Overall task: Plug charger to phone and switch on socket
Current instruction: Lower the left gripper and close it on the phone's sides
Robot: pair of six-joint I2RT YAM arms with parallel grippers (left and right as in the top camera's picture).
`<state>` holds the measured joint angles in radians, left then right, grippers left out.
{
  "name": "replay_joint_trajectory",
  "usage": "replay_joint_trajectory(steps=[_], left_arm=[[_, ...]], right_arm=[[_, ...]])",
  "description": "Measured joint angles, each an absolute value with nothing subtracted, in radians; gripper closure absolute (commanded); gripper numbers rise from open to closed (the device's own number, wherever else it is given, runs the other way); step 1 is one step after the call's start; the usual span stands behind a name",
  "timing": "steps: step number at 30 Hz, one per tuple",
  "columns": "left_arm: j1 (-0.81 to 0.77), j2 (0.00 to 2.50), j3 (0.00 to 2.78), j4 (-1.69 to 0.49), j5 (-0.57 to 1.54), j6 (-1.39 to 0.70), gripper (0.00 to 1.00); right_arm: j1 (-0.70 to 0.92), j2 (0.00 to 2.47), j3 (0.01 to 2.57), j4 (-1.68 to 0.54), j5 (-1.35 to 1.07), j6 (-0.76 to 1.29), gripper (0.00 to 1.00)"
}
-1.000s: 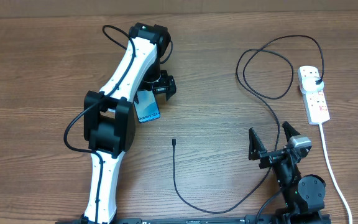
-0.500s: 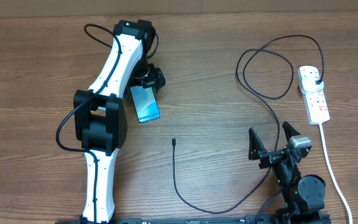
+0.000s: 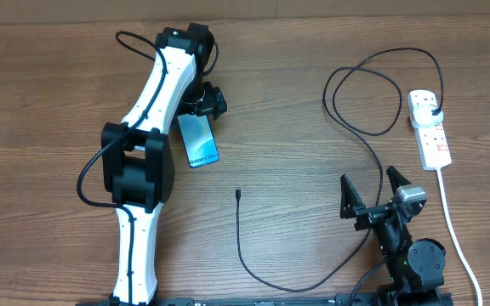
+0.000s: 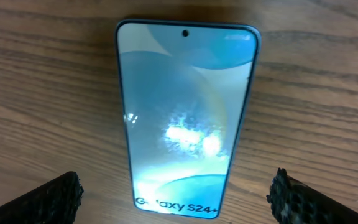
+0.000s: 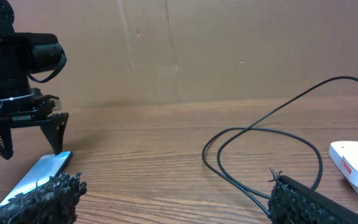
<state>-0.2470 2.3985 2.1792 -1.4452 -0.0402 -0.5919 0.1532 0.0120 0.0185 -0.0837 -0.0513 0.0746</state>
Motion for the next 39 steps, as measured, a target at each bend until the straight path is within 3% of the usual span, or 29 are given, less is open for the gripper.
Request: replay_joint_trajectory(steps=[19, 39], left_arm=[[-0.247, 2.349, 1.888, -1.162, -0.041, -0.57, 0.0], [-0.255, 2.255, 1.684, -1.054, 0.03, -0.46, 0.0]], right_arm=[[0.153, 0.011, 0.019, -0.084, -0.051, 0.075, 0.0], [0.153, 0.011, 0.019, -0.084, -0.052, 0.075, 0.0]])
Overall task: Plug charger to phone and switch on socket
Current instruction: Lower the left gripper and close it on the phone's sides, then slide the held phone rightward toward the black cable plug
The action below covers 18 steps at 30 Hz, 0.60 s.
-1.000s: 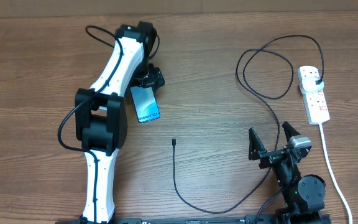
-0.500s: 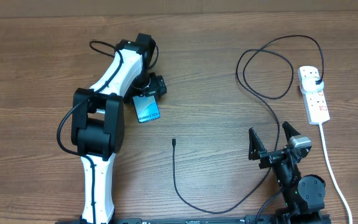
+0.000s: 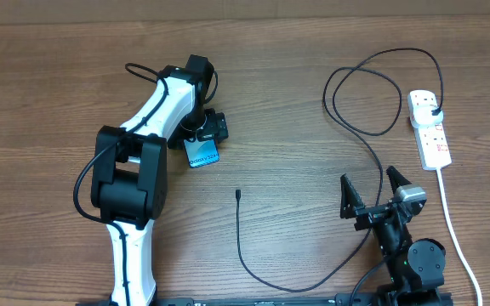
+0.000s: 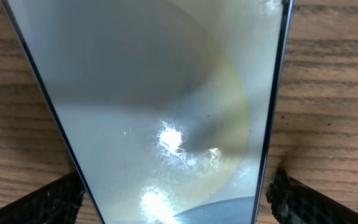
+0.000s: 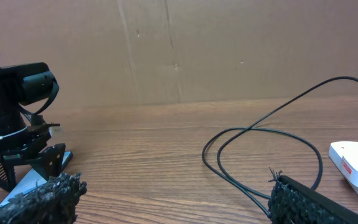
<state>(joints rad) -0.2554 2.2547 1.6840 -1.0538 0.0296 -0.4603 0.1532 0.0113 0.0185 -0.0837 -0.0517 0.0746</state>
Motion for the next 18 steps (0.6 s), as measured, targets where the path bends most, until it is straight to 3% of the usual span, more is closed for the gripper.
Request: replay_joint_trajectory(steps=[18], left_arm=[[-0.255, 2.253, 1.681, -1.047, 0.03, -0.461, 0.0]], right_arm=[[0.153, 0.011, 0.019, -0.084, -0.051, 0.075, 0.0]])
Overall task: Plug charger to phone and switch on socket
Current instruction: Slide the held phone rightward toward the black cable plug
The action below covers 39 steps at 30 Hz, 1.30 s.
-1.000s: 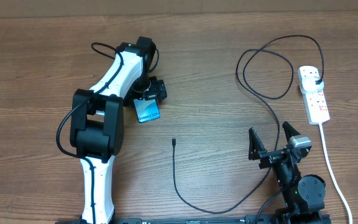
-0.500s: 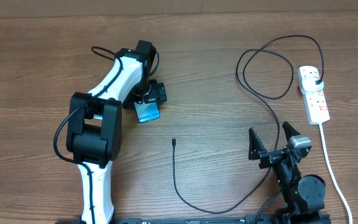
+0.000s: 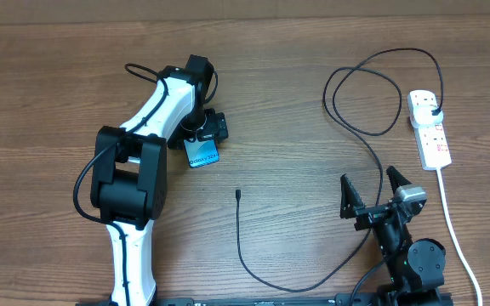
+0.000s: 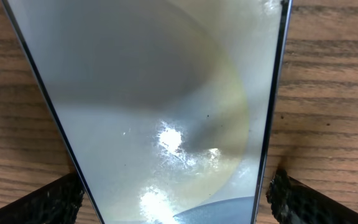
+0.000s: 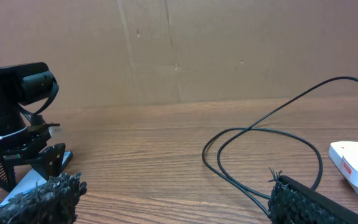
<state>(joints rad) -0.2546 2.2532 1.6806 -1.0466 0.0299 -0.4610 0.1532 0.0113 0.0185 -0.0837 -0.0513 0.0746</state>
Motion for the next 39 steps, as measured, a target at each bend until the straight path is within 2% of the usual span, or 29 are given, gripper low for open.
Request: replay_joint_trajectory(steps=[13, 17, 22, 34, 39], left_arm=[[-0.201, 2.243, 1.675, -1.0, 0.103, -0.525, 0.03], [-0.196, 2.242, 1.675, -0.999, 0.116, -0.536, 0.09], [-0.197, 2.242, 1.675, -0.999, 0.113, -0.544, 0.12], [-0.258, 2.244, 1.675, -0.979, 0.041, -0.543, 0.15], [-0.292, 2.245, 1.675, -0.97, 0.03, -0.542, 0.21]], right_arm=[[0.153, 0.011, 0.019, -0.084, -0.051, 0.075, 0.0], [0.153, 0.011, 0.019, -0.084, -0.051, 0.075, 0.0], [0.153, 0.011, 0.019, -0.084, -0.051, 0.075, 0.0], [0.153, 0.011, 0.019, -0.084, -0.051, 0.075, 0.0], [0.153, 0.011, 0.019, -0.084, -0.051, 0.074, 0.0]])
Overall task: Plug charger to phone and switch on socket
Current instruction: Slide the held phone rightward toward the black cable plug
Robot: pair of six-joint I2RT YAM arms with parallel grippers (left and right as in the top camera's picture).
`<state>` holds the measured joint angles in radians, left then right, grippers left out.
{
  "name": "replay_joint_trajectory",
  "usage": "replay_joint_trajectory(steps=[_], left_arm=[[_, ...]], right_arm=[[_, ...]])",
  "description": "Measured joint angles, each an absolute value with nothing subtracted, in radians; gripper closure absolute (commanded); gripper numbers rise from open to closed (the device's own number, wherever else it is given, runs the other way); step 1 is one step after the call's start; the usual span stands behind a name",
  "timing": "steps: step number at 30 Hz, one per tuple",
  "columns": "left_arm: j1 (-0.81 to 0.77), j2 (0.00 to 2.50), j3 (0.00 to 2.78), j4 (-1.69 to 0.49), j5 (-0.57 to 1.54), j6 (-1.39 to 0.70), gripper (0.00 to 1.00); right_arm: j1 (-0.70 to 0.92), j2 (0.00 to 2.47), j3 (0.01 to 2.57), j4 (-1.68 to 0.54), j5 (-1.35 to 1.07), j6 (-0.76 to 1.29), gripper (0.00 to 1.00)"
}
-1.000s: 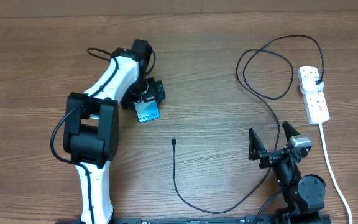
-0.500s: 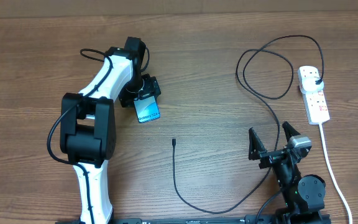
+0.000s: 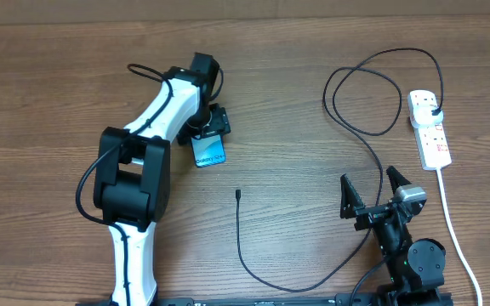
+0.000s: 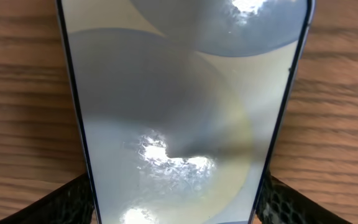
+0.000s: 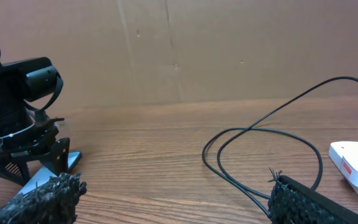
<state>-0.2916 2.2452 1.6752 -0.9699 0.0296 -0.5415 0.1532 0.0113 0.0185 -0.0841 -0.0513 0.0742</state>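
The pale blue phone (image 3: 210, 151) lies screen up on the wooden table (image 3: 49, 76) at centre left. My left gripper (image 3: 208, 136) is down over it, and in the left wrist view the phone (image 4: 179, 93) fills the frame with both fingers (image 4: 67, 202) pressed against its long edges. The black charger cable (image 3: 253, 268) has its free tip (image 3: 238, 194) mid-table and runs in loops to the white power strip (image 3: 430, 127) at the right. My right gripper (image 3: 371, 194) stands open near the front edge, holding nothing.
A white cord (image 3: 453, 225) leaves the power strip toward the front right corner. The cable loops (image 5: 260, 155) lie ahead of my right gripper (image 5: 166, 205), with the power strip (image 5: 356, 158) at its right and the left gripper (image 5: 23, 155) far left.
My left gripper's fingers have closed in onto the phone's side edges. The phone now sits slightly further right and back on the table. The right arm has not moved.
First my left gripper hung open above the phone, whose whole screen showed. Then it was low over the phone with its fingers astride it, and stayed so. Now the fingers press on the phone's edges and the phone has shifted a little.
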Motion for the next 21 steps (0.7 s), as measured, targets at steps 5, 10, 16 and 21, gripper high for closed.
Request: replay_joint_trajectory(steps=[5, 10, 16, 21], left_arm=[[-0.32, 2.245, 1.676, -0.964, 0.036, -0.54, 0.22], [-0.34, 2.245, 1.678, -0.963, 0.051, -0.54, 0.23], [-0.361, 2.245, 1.681, -0.965, 0.072, -0.54, 0.23], [-0.369, 2.245, 1.682, -0.968, 0.082, -0.54, 0.22]], right_arm=[[0.153, 0.011, 0.019, -0.084, -0.052, 0.075, 0.0], [0.153, 0.011, 0.019, -0.084, -0.051, 0.075, 0.0], [0.153, 0.011, 0.019, -0.084, -0.051, 0.075, 0.0], [0.153, 0.011, 0.019, -0.084, -0.051, 0.075, 0.0]])
